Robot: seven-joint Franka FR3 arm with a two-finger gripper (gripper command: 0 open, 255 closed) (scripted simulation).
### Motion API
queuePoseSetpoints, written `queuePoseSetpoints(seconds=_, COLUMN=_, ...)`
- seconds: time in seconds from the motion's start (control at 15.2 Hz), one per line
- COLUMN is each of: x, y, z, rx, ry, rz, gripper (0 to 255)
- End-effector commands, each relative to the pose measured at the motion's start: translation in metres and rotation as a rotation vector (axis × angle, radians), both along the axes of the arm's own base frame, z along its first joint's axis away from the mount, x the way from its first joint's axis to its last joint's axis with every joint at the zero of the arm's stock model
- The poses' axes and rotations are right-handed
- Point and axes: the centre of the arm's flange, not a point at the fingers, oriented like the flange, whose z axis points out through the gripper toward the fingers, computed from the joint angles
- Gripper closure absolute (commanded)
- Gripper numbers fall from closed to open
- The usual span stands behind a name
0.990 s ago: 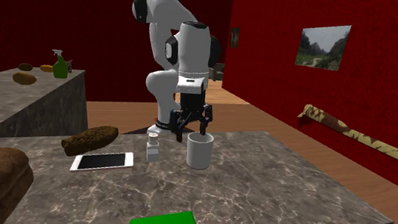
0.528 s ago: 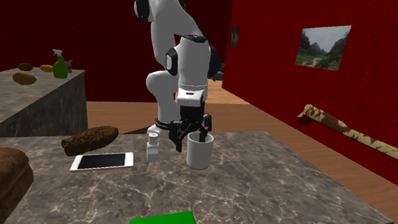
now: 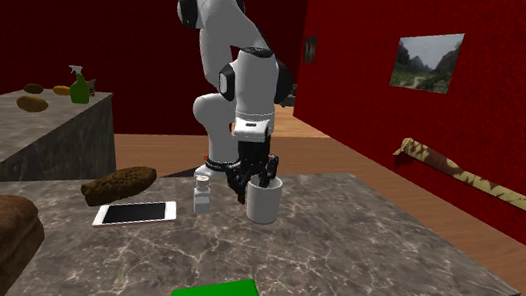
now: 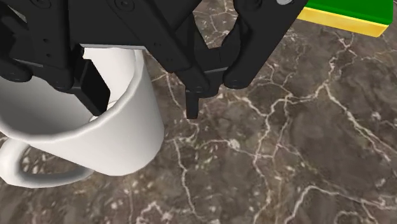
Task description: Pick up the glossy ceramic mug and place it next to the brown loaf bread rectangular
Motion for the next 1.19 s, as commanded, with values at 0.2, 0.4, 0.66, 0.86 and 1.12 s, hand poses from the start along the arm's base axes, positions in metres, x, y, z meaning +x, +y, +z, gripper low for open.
queuePoseSetpoints(seconds=0.2, x=0.000, y=0.000, z=0.000, rx=0.000, ry=0.000, rz=0.000, gripper=255)
queuePoseSetpoints(seconds=0.4, x=0.000, y=0.000, z=0.000, rx=0.000, ry=0.000, rz=0.000, gripper=255)
queuePoseSetpoints(seconds=0.66, x=0.000, y=0.000, z=0.011, rx=0.000, ry=0.000, rz=0.000, gripper=255)
queuePoseSetpoints(seconds=0.86, x=0.000, y=0.000, z=0.026, rx=0.000, ry=0.000, rz=0.000, gripper=255)
queuePoseSetpoints(seconds=1.12, x=0.000, y=0.000, z=0.047, rx=0.000, ry=0.000, rz=0.000, gripper=255)
